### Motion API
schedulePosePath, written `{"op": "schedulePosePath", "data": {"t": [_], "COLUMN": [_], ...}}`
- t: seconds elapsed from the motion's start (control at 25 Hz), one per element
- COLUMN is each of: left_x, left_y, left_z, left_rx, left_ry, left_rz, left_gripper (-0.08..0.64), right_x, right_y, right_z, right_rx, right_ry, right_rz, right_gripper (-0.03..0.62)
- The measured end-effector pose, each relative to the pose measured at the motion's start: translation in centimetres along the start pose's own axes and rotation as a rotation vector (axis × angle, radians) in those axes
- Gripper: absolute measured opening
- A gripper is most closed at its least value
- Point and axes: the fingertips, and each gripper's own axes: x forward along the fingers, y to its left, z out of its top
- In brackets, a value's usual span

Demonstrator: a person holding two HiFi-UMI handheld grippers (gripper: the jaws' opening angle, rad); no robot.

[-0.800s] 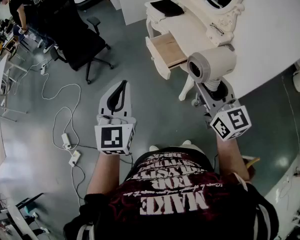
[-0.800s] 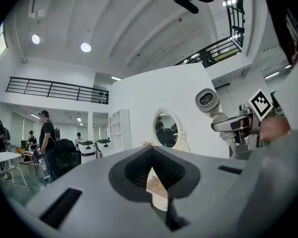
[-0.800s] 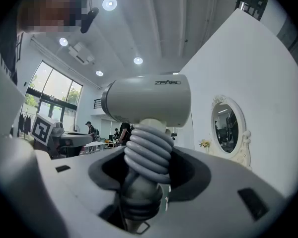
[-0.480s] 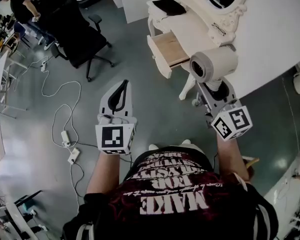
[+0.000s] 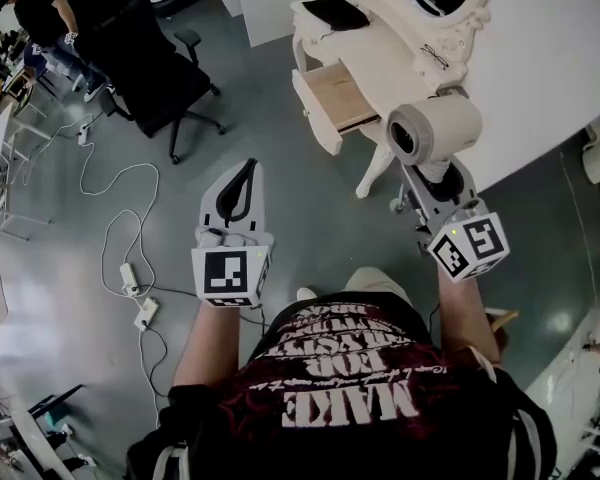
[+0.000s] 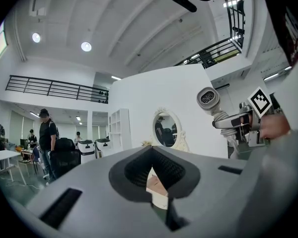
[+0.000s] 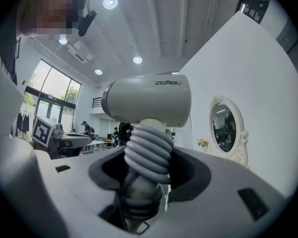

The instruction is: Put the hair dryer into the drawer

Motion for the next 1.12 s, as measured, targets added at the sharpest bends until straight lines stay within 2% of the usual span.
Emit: {"op": "schedulePosePath", "data": {"t": [0.44, 1.12], "left_x": [2.7, 11.0], "left_y": [-0.4, 2.7], "left_z": [-1.7, -4.1], "left_rx": [-0.019, -0.017], "left_ry": [0.027, 0.104], "left_rz": [-0.018, 0.021], "left_gripper": [0.005, 0.005], "right_x": [0.8, 9.9], "right_y": [-2.2, -6.9], "right_z": [-0.7, -2.8], "right_rx": [0.004, 0.031], "right_ry": [0.039, 0.075], "right_rz": [0.005, 0.096], "right_gripper": [0.227, 0.227]}}
